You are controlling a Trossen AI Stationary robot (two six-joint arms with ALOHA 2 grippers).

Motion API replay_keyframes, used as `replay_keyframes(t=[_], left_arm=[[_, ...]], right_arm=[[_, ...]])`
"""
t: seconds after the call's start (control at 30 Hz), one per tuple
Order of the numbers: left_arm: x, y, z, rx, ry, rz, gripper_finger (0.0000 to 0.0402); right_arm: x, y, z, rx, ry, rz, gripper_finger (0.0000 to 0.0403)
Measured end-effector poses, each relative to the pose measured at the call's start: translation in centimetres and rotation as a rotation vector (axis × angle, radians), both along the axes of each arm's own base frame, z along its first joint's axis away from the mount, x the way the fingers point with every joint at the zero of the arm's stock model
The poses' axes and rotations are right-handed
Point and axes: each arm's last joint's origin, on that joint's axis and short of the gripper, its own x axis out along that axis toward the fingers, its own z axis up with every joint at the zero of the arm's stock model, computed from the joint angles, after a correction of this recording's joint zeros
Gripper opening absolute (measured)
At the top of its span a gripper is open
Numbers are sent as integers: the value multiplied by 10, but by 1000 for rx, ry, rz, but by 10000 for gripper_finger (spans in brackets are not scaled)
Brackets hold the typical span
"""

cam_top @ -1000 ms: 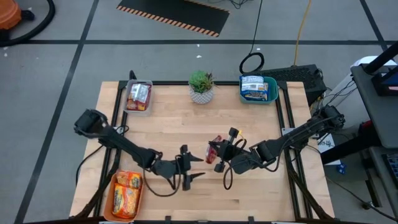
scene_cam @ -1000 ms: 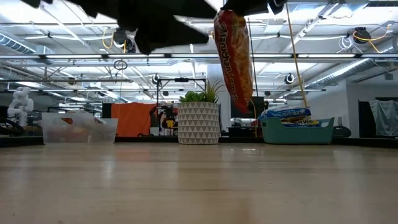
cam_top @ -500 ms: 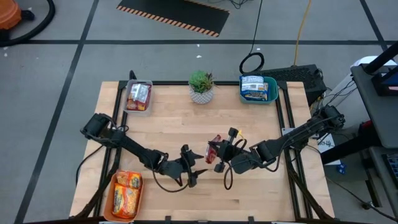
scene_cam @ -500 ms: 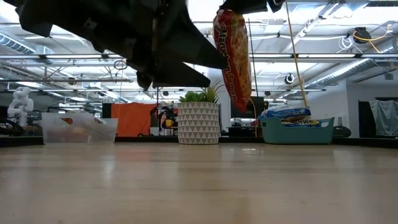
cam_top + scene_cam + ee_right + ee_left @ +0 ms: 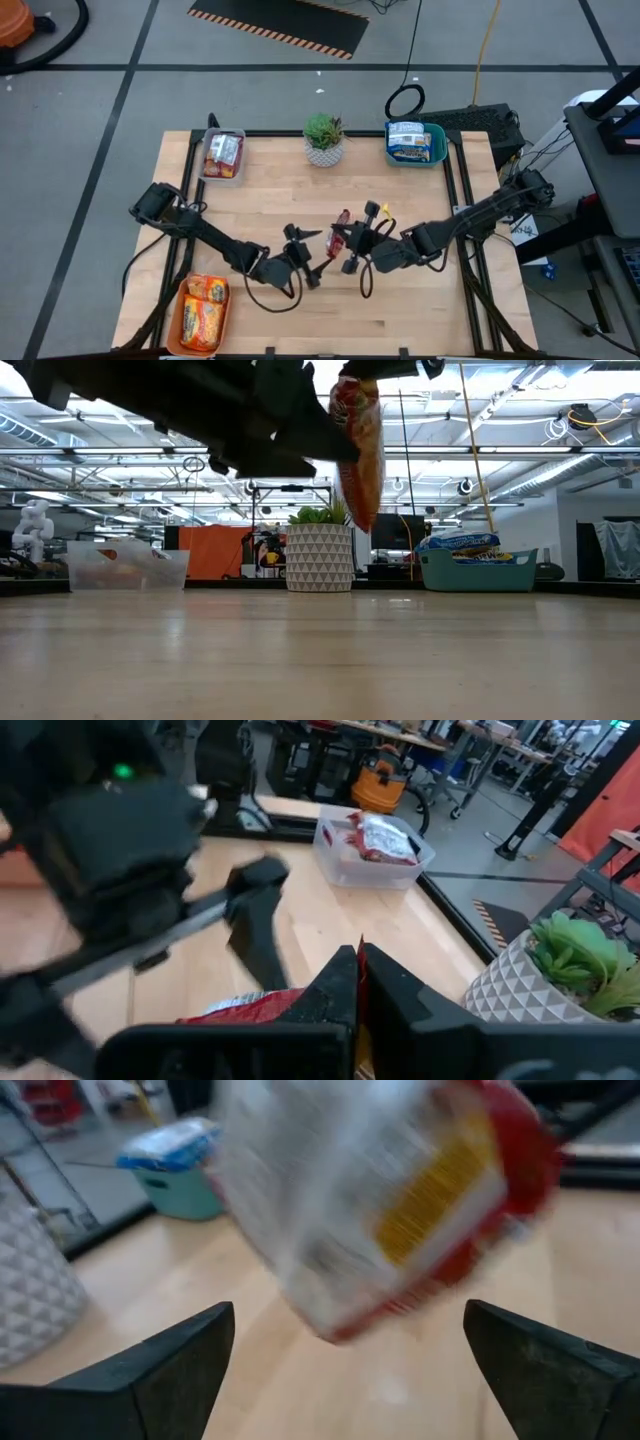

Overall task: Sort Maruchan noodles
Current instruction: Put the red noodle pack into the transparent bin

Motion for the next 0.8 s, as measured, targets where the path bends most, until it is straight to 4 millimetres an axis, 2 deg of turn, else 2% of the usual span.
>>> replay_keyframes(t=[0.43,0.63,0.8], left_arm=[[3,-11,16,33,-85,-49,397],[3,-12,16,23,-82,-77,397],[4,-16,15,0,-69,-175,397]], right_arm=[[-4,7,-2,7,10,10,0],[-4,7,-2,8,9,11,0],[-2,5,-1,10,-2,0,0]])
